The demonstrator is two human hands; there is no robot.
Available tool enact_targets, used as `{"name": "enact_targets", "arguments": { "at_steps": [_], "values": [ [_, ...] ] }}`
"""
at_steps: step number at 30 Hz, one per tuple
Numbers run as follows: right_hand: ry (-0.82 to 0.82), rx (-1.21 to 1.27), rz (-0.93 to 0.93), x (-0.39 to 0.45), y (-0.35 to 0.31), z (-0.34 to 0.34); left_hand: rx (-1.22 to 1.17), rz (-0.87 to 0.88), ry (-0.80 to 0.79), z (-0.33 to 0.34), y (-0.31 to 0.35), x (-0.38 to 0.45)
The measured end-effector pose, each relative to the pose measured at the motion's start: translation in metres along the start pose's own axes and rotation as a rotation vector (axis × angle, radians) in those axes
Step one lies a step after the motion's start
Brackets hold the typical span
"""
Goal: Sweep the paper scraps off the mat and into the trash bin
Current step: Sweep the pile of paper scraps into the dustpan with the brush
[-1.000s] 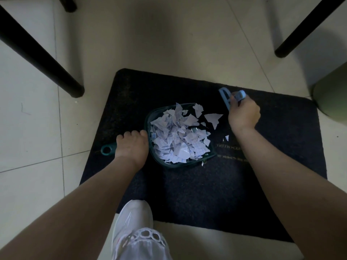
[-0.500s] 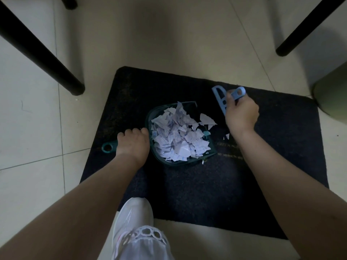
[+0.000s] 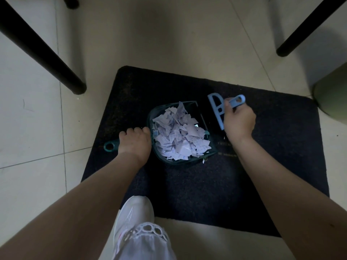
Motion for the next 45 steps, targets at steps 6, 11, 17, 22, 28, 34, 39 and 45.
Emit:
{"name": "enact_targets", "arguments": {
  "at_steps": [6, 11, 17, 22, 28, 34, 39, 45],
  "values": [
    [0.007, -0.109, 0.033, 0.003, 0.004, 0.002, -0.01, -0.009, 0.005, 0.0, 0.0, 0.0],
    [-0.138, -0.088, -0.057, -0.026, 0.004, 0.024, -0.024, -0.002, 0.001, 0.002, 0.0, 0.0],
    [0.001, 0.057, 0.03, -0.02, 0.005, 0.004, -0.029, -0.002, -0.005, 0.006, -0.002, -0.003],
    [0.167, 0.021, 0.099, -0.004, 0.023, -0.025, -0.028, 0.046, -0.002, 0.012, -0.008, -0.013],
    [0.196, -0.093, 0.154, -0.008, 0.047, -0.042, -0.022, 0.056, -0.043, 0.019, -0.035, -0.028],
    [0.138, -0.207, 0.166, -0.019, 0.051, -0.034, 0.074, 0.103, -0.052, 0.03, -0.052, -0.04],
    [0.064, -0.238, 0.142, -0.036, 0.038, -0.015, 0.11, 0.111, -0.02, 0.029, -0.047, -0.039],
    [-0.059, -0.147, 0.082, -0.062, 0.03, 0.001, 0.127, 0.104, 0.0, 0.026, -0.043, -0.037]
  ]
}}
Point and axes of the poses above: each hand's wrist, its own x-axis towards the middle knuckle, its own z-axis out of the palm, y = z × x, the point moved 3 cm from there along x, towards the middle knuckle, and after that the axes turned 7 degrees about z, right-handed, at the moved point
